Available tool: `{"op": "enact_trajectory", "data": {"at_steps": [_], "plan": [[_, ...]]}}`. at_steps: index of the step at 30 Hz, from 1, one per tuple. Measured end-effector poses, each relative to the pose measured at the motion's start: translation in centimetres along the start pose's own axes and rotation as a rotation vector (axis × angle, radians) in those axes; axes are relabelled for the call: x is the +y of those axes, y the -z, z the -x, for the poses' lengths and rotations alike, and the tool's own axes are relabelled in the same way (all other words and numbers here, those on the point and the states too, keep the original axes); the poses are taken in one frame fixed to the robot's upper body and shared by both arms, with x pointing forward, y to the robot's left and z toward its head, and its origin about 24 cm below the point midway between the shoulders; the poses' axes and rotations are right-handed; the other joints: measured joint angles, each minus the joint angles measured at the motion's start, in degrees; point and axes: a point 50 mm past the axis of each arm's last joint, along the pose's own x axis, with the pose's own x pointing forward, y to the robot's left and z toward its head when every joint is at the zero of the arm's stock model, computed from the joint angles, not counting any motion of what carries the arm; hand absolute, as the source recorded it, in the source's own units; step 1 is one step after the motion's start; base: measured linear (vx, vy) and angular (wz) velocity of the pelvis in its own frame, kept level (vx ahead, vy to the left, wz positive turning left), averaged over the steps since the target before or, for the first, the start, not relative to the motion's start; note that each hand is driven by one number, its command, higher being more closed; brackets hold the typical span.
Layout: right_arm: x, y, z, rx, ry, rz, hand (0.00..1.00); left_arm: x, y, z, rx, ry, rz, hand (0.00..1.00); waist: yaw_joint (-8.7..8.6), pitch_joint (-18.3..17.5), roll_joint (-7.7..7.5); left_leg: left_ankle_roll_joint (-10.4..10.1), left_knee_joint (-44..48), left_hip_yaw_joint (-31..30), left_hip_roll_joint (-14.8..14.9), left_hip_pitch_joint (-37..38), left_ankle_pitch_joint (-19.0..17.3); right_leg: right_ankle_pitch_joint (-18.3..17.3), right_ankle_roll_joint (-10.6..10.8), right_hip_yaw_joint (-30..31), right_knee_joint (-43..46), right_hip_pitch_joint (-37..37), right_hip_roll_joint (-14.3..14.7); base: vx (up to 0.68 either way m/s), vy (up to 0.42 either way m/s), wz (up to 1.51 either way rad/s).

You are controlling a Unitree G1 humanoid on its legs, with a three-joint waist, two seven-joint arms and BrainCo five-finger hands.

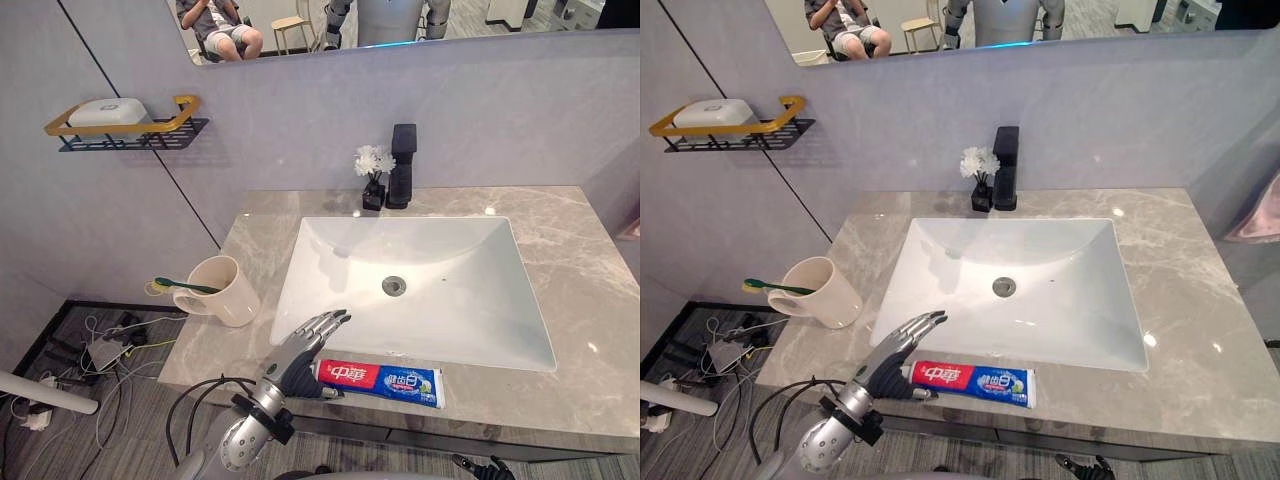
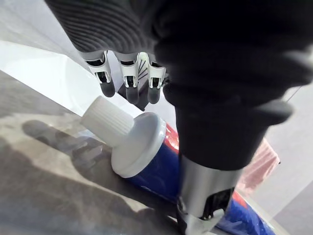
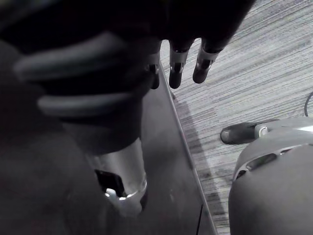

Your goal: Organize washtable

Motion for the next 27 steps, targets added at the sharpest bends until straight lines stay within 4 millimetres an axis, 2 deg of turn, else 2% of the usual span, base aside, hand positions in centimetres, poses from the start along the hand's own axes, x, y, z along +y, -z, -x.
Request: {"op": "enact_trajectory", "data": {"at_steps": [8, 12, 15, 18, 27], "plan": [[0.1, -0.1, 0.0, -0.001, -0.016, 0.0, 0.0, -0.5, 0.9, -0.3, 0.03, 0.027, -0.024, 1.0, -0.27, 0.0, 0.01, 0.0, -0.3, 0.2, 0.0, 0.0, 0.0, 0.0, 0.0, 0.2, -0.2, -0.2, 0.0, 0.0, 0.0, 0.0], [0.3, -0.5, -0.1, -0.01, -0.02, -0.001, 0.0, 0.0, 1.1, -1.1, 0.019, 0.018, -0.048, 1.0, -1.6, 0.0, 0.04, 0.0, -0.3, 0.2, -0.1, 0.0, 0.0, 0.0, 0.0, 0.5, -0.5, -0.2, 0.0, 0.0, 0.0, -0.04], [0.2, -0.4, -0.1, -0.009, -0.018, -0.003, 0.0, 0.2, 1.1, -1.4, 0.014, 0.015, -0.054, 1.0, -1.79, 0.0, 0.04, 0.0, -0.3, -0.2, 0.0, 0.0, 0.0, 0.0, 0.0, 1.5, -0.5, -0.7, 0.1, 0.01, -0.016, -0.19], [0.0, -0.5, -0.1, -0.008, -0.009, -0.018, 0.0, 0.1, 1.1, -1.3, 0.016, 0.02, -0.055, 1.0, -2.53, 0.0, 0.02, 0.0, -0.3, -0.4, 0.0, 0.0, 0.0, 0.0, 0.0, 1.6, -0.5, -0.7, 0.0, 0.0, -0.009, -0.03], [-0.3, -0.5, -0.2, -0.007, -0.002, -0.017, 0.0, -0.4, 1.1, -1.1, 0.023, 0.051, -0.042, 1.0, -2.85, 0.0, 0.06, -0.1, -0.3, -0.4, 0.1, 0.0, -0.1, 0.1, 0.1, 1.8, 0.0, -1.0, 0.0, -0.05, -0.009, -0.01]]}}
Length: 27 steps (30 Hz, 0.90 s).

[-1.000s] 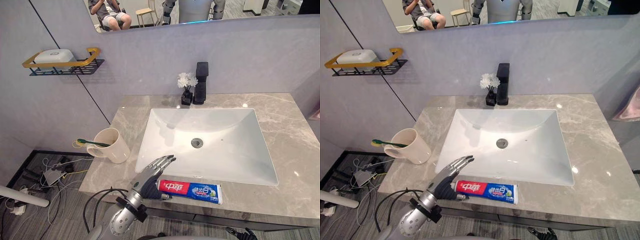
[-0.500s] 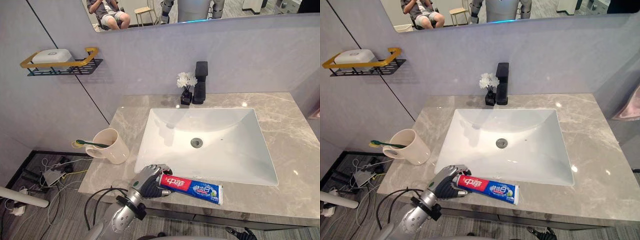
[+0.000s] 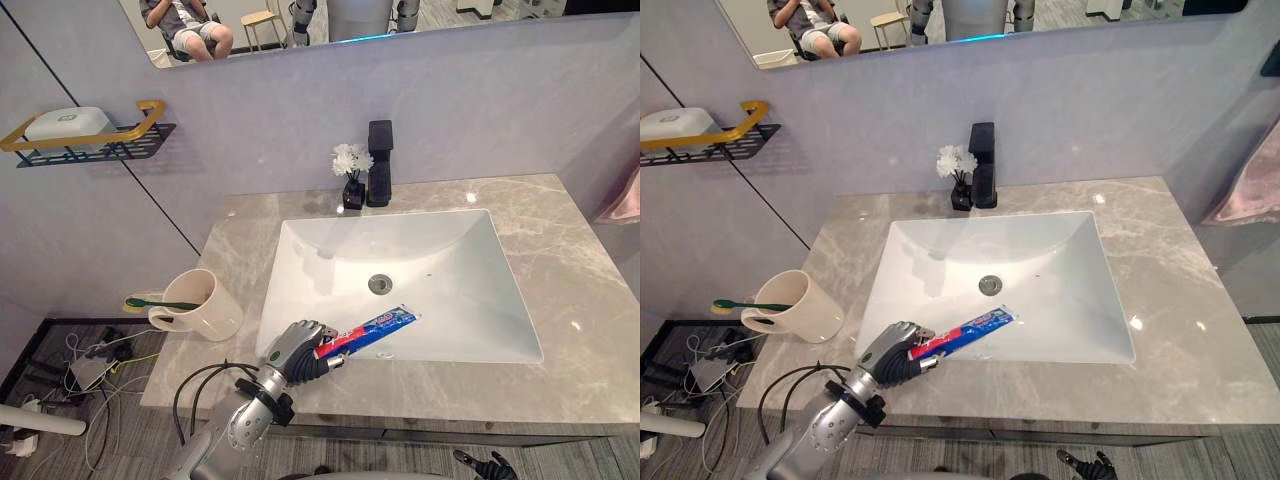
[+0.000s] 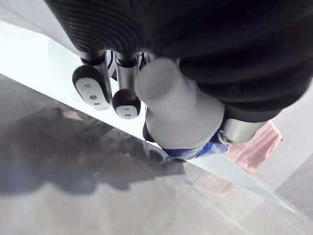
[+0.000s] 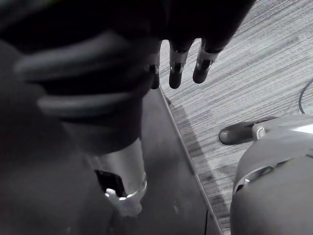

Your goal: Organize washtable

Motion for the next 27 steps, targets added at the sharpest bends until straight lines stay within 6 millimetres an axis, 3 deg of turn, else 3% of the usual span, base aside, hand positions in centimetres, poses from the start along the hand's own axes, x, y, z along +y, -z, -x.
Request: {"op": "enact_trajectory", "data": {"at_steps": [11, 16, 22, 27], "plan": [[-1.1, 0.6, 0.1, 0.018, 0.05, -0.058, 0.0, 0.2, -0.2, -0.2, 0.018, -0.058, 0.081, 1.0, -0.09, -0.1, 0.12, -0.4, 0.0, 1.7, 0.9, -0.2, -0.3, 1.0, -0.3, 1.8, -0.8, -0.8, 0.9, -0.03, -0.018, -0.09], [-2.2, 0.3, 0.1, 0.006, 0.111, -0.185, 0.0, 1.5, -1.1, -0.7, 0.005, -0.177, 0.172, 1.0, 0.0, -0.2, 0.18, -0.4, 0.0, 2.5, 1.1, 0.0, -0.3, 1.0, -0.3, 2.7, -0.8, -1.0, 1.0, -0.01, -0.016, -0.08], [-4.7, -1.6, 0.4, -0.098, 0.213, -0.346, 0.0, 4.5, -3.5, -1.4, -0.086, -0.39, 0.281, 1.0, 0.12, -0.8, -0.91, -0.5, 0.0, 4.8, 1.8, 0.0, -0.6, 1.0, -0.3, 4.8, 0.2, -2.5, 1.2, -0.03, -0.012, -0.18], [-9.2, -5.6, 1.5, -0.292, 0.357, -0.399, 0.0, 5.2, -4.1, -1.8, -0.122, -0.418, 0.291, 1.0, 0.13, -2.1, -2.88, -0.6, 0.2, 6.4, 2.2, -0.1, -0.7, 1.0, -0.2, 5.9, 1.4, -3.8, 1.2, -0.03, -0.007, -0.15]]}}
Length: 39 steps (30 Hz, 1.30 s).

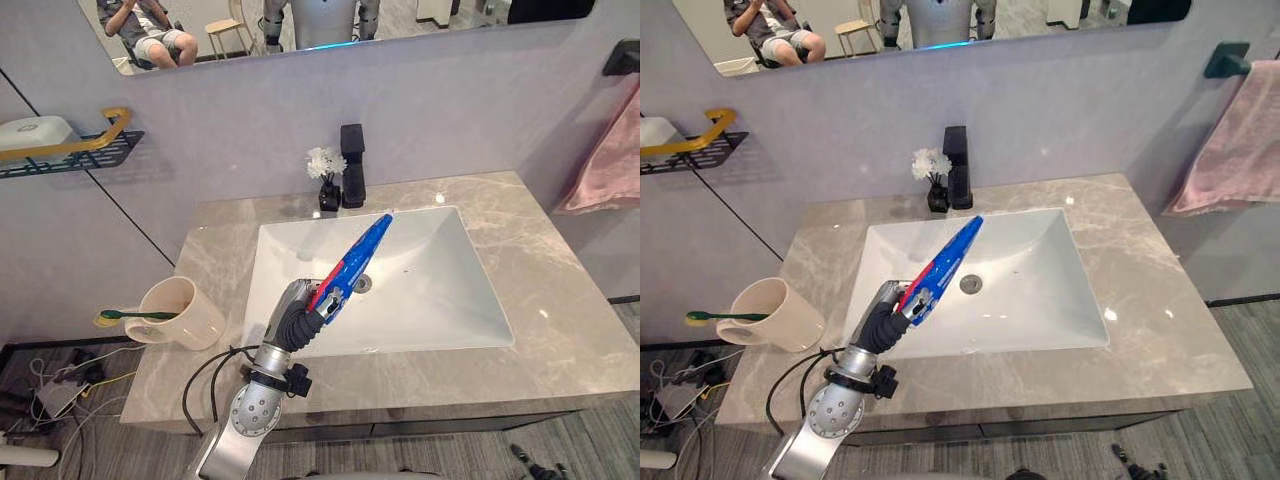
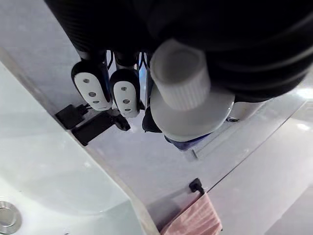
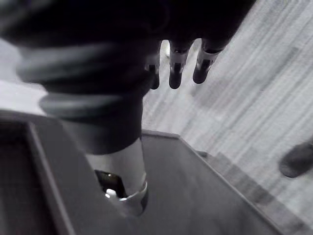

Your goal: Organize washtable

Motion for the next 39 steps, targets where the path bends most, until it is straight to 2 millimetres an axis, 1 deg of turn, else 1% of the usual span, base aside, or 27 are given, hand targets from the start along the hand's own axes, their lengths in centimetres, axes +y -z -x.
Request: {"op": "enact_trajectory", "data": {"at_steps": [2, 3, 4, 5, 6, 7, 8, 10, 11, 12, 13, 14, 16, 17, 18, 20, 22, 24, 27, 28, 29, 31, 32, 33, 34, 37, 39], "plan": [[-0.6, -2.3, -0.3, -0.089, 0.032, -0.022, 0.0, 0.3, -0.5, -0.2, -0.019, -0.023, 0.015, 1.0, -0.08, -0.5, -0.81, 0.0, 0.3, 0.0, 0.1, -0.5, 0.0, 0.0, 0.0, 0.1, 0.3, -0.2, 0.0, -0.02, -0.007, -0.01], [-0.8, -3.9, -0.3, -0.152, 0.039, -0.035, 0.0, 0.5, -0.9, -0.3, -0.034, -0.039, 0.018, 1.0, -0.05, -0.6, -1.06, 0.0, 0.5, 0.1, 0.2, -0.6, 0.0, 0.0, 0.0, 0.1, 0.5, -0.3, 0.1, -0.04, -0.016, -0.01], [-0.7, -5.4, -0.2, -0.211, 0.041, -0.04, 0.0, 0.7, -1.2, -0.4, -0.046, -0.053, 0.023, 1.0, -0.01, -0.9, -1.64, 0.0, 0.5, 0.1, 0.3, -0.9, 0.0, 0.0, 0.0, 0.1, 0.7, -1.0, 0.2, -0.06, -0.015, -0.02], [-0.6, -6.1, -0.1, -0.24, 0.039, -0.042, 0.0, 0.8, -1.3, -0.5, -0.05, -0.057, 0.024, 1.0, 0.01, -1.1, -1.89, 0.0, 0.6, 0.1, 0.3, -1.1, 0.0, 0.0, 0.0, 0.2, 0.8, -1.2, 0.2, -0.06, -0.015, -0.01], [-0.3, -7.8, 0.3, -0.315, 0.024, -0.048, 0.0, 0.9, -1.6, -0.6, -0.063, -0.064, 0.024, 1.0, 0.01, -1.4, -1.73, 0.0, 0.7, 0.1, 0.4, -1.1, 0.0, 0.0, 0.0, 0.2, 0.8, -1.2, 0.3, -0.04, -0.019, 0.0], [-0.1, -9.4, 0.7, -0.385, 0.013, -0.046, 0.0, 1.0, -1.8, -0.7, -0.072, -0.067, 0.025, 1.0, -0.01, -1.3, -2.26, 0.0, 0.7, 0.1, 0.4, -1.1, 0.0, 0.0, 0.0, 0.2, 0.8, -1.2, 0.5, -0.03, -0.035, 0.0], [0.0, -10.2, 1.0, -0.421, 0.008, -0.051, 0.0, 1.0, -1.8, -0.9, -0.076, -0.07, 0.024, 1.0, 0.0, -1.4, -2.09, 0.0, 0.7, 0.1, 0.4, -1.1, 0.0, 0.0, 0.0, 0.2, 0.8, -1.2, 0.7, -0.02, -0.033, -0.01], [-0.6, -12.3, 2.1, -0.525, 0.015, -0.01, 0.0, 1.6, -1.9, -1.2, -0.087, -0.091, 0.013, 1.0, -0.05, -1.8, -1.83, 0.0, 0.8, 0.1, 0.5, -1.8, 0.0, 0.0, 0.0, 0.3, 0.9, -2.0, 0.8, 0.0, -0.007, -0.02], [-0.7, -12.9, 2.4, -0.552, 0.012, -0.012, 0.0, 1.9, -1.9, -1.2, -0.086, -0.103, 0.008, 1.0, -0.08, -1.8, -1.71, 0.0, 0.8, 0.2, 0.5, -2.0, 0.0, 0.1, 0.0, 0.5, 0.9, -2.3, 0.8, 0.01, -0.011, -0.09], [-0.9, -14.3, 3.2, -0.62, 0.014, -0.023, 0.0, 2.3, -1.7, -1.3, -0.078, -0.124, 0.001, 1.0, -0.48, -2.0, -1.47, -0.1, 0.8, 0.4, 0.6, -2.2, -0.1, 0.1, -0.1, 0.7, 1.0, -2.7, 0.9, 0.02, -0.007, -0.1], [-1.1, -15.2, 3.8, -0.664, 0.02, -0.027, 0.0, 2.5, -1.6, -1.3, -0.072, -0.133, -0.003, 1.0, -0.55, -2.1, -1.36, -0.1, 0.8, 0.5, 0.6, -2.2, -0.1, 0.1, -0.1, 0.9, 1.0, -2.7, 1.0, 0.03, -0.001, -0.14], [-1.7, -16.9, 4.7, -0.749, 0.038, -0.022, 0.0, 2.7, -1.5, -1.3, -0.064, -0.143, -0.01, 1.0, -0.64, -2.3, -1.34, -0.3, 0.9, 0.8, 0.6, -2.2, -0.3, 0.1, -0.1, 1.3, 1.0, -2.9, 1.1, 0.04, 0.004, -0.13], [-2.3, -19.8, 6.6, -0.902, 0.053, -0.011, 0.0, 3.3, -1.2, -1.2, -0.055, -0.161, -0.024, 1.0, -0.75, -2.7, -1.76, -0.4, 1.6, 1.0, 0.6, -2.5, -0.9, 0.1, -0.1, 1.6, 0.9, -3.0, 1.3, 0.04, 0.006, -0.11], [-2.2, -20.4, 7.0, -0.937, 0.053, -0.004, 0.0, 3.4, -1.1, -1.2, -0.051, -0.166, -0.029, 1.0, -0.83, -2.8, -1.86, -0.4, 1.9, 1.1, 0.7, -2.7, -1.0, 0.1, -0.1, 1.6, 0.9, -3.0, 1.3, 0.03, -0.002, -0.06], [-2.0, -21.4, 7.8, -0.999, 0.047, 0.007, 0.0, 3.7, -1.0, -1.2, -0.045, -0.175, -0.036, 1.0, -1.03, -3.0, -2.03, -0.5, 2.1, 1.1, 0.7, -2.8, -1.2, 0.1, -0.1, 1.7, 0.8, -3.1, 1.4, 0.0, 0.0, 0.0], [-1.7, -22.4, 8.8, -1.064, 0.025, -0.004, 0.0, 4.0, -0.9, -1.1, -0.038, -0.188, -0.046, 1.0, -1.53, -3.1, -2.36, -0.5, 2.4, 1.0, 0.7, -3.0, -1.4, 0.1, -0.1, 1.7, 0.7, -3.2, 1.4, 0.0, 0.0, 0.0], [-1.2, -22.9, 9.3, -1.107, -0.006, -0.012, 0.0, 4.3, -0.7, -1.0, -0.03, -0.195, -0.046, 1.0, -1.61, -3.2, -2.8, -0.4, 2.8, 0.9, 0.7, -3.3, -1.6, 0.1, -0.1, 1.8, 0.6, -3.2, 1.3, 0.0, 0.0, 0.0], [0.0, -23.2, 10.0, -1.14, -0.063, -0.016, 0.0, 4.5, -0.5, -0.7, -0.016, -0.197, -0.05, 1.0, -1.87, -3.4, -2.98, -0.3, 3.1, 0.9, 0.5, -3.6, -1.8, 0.2, 0.0, 1.7, 0.4, -3.3, 1.2, 0.0, 0.0, 0.0], [2.6, -23.6, 10.8, -1.188, -0.19, -0.005, 0.0, 4.6, -0.3, -0.6, -0.009, -0.195, -0.056, 1.0, -1.87, -3.5, -2.85, -0.1, 4.5, 0.8, 0.5, -4.3, -2.5, 0.6, 0.2, 1.8, -0.1, -3.2, 1.0, 0.0, 0.006, -0.01], [4.6, -24.0, 11.6, -1.215, -0.301, -0.017, 0.0, 4.6, -0.3, -0.6, -0.009, -0.189, -0.055, 1.0, -1.9, -3.6, -2.66, 0.0, 4.7, 0.6, 0.3, -4.5, -2.5, 0.7, 0.3, 1.8, -0.2, -3.2, 0.9, 0.0, 0.0, 0.0], [5.5, -24.1, 11.9, -1.219, -0.357, -0.037, 0.0, 4.6, -0.3, -0.6, -0.01, -0.188, -0.054, 1.0, -1.88, -3.6, -2.6, 0.0, 4.7, 0.4, 0.3, -4.6, -2.5, 0.8, 0.3, 1.7, -0.3, -3.2, 0.8, -0.01, 0.016, 0.05], [8.6, -24.2, 13.4, -1.232, -0.566, -0.1, 0.0, 4.5, -0.5, -0.7, -0.018, -0.184, -0.047, 1.0, -1.64, -3.7, -2.47, 0.0, 4.8, 0.0, 0.1, -4.6, -2.5, 0.8, 0.4, 1.4, -0.3, -3.0, 0.7, -0.02, 0.008, 0.08], [9.7, -24.2, 14.0, -1.23, -0.655, -0.123, 0.0, 4.4, -0.6, -0.8, -0.023, -0.182, -0.043, 1.0, -1.49, -3.7, -2.41, 0.0, 4.9, -0.2, 0.1, -4.7, -2.5, 0.8, 0.4, 1.3, -0.3, -2.9, 0.7, -0.02, 0.005, 0.1], [10.9, -24.2, 14.7, -1.215, -0.769, -0.154, 0.0, 4.3, -0.7, -1.0, -0.034, -0.18, -0.029, 1.0, -0.85, -3.7, -2.34, 0.1, 4.9, -0.4, 0.0, -4.7, -2.5, 0.8, 0.4, 1.2, -0.3, -2.8, 0.6, -0.02, 0.006, 0.12], [11.8, -24.2, 15.3, -1.197, -0.867, -0.186, 0.0, 4.2, -1.0, -1.3, -0.052, -0.175, -0.019, 1.0, -0.08, -3.7, -2.31, 0.1, 5.0, -0.8, -0.2, -4.8, -2.5, 0.8, 0.4, 0.7, -0.3, -2.7, 0.4, -0.01, 0.005, 0.17], [13.4, -24.1, 16.5, -1.167, -1.037, -0.255, 0.0, 4.5, -1.6, -1.4, -0.082, -0.182, -0.007, 1.0, -0.13, -3.7, -2.23, 0.3, 5.1, -2.3, -0.7, -5.1, -2.3, 0.8, 0.4, -0.5, -0.7, -2.0, -0.1, 0.0, 0.015, 0.29], [15.0, -23.9, 17.9, -1.126, -1.189, -0.314, 0.0, 4.7, -2.1, -2.0, -0.113, -0.193, -0.01, 1.0, 0.03, -3.7, -2.18, 0.8, 5.1, -3.4, -1.3, -5.7, -2.0, 0.9, 0.6, -1.8, -1.0, -1.8, -0.6, -0.01, 0.018, 0.24]]}}
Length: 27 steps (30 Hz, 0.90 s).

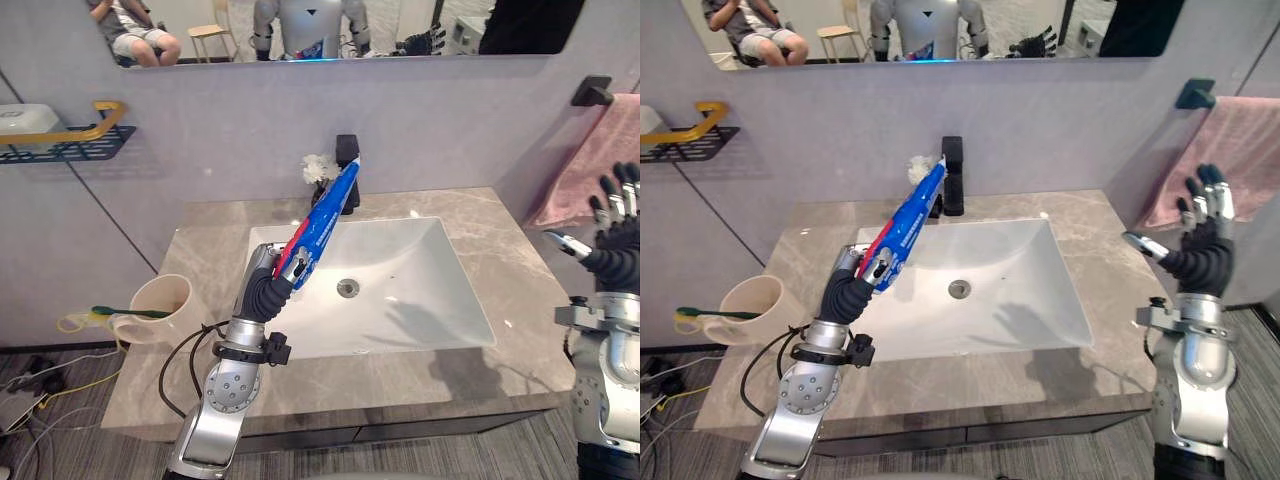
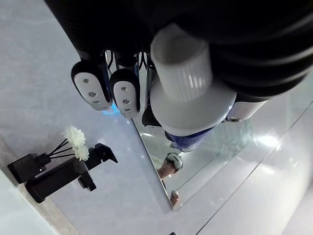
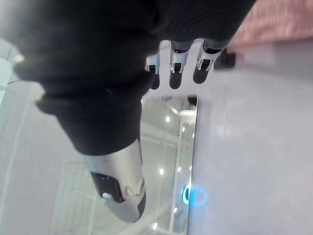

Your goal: Organize washtable

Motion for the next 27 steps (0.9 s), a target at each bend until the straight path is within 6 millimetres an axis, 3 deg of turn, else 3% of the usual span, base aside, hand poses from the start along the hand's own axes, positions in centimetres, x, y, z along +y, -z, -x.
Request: {"op": "enact_trajectory", "data": {"at_steps": [7, 13, 27], "plan": [[4.5, 1.0, -0.3, 0.012, -0.169, -0.258, 0.0, -0.5, -0.7, -0.7, -0.046, -0.016, 0.024, 1.0, 0.51, 0.1, 0.2, 0.5, -0.3, -1.2, -0.8, 0.1, 0.3, 0.1, 0.2, -1.4, -0.4, 0.9, -0.7, -0.01, 0.011, 0.12], [9.3, 3.0, 0.8, 0.097, -0.258, -0.643, 0.0, -0.7, -1.0, -0.8, -0.051, -0.053, 0.045, 1.0, 0.61, 0.1, 0.43, 0.7, -0.5, -1.4, -1.0, 0.2, 0.6, 0.1, 0.2, -1.6, -0.4, 0.9, -0.9, -0.01, 0.0, 0.01], [13.9, 4.0, 2.1, 0.186, -0.303, -0.981, 0.0, -1.8, -1.6, -1.2, -0.054, -0.087, 0.099, 1.0, 1.12, 0.1, 0.42, 0.8, -2.4, -1.5, -1.3, 1.3, 1.7, 0.8, 0.1, -1.9, -1.6, 1.8, -1.0, 0.0, -0.001, 0.0]]}}
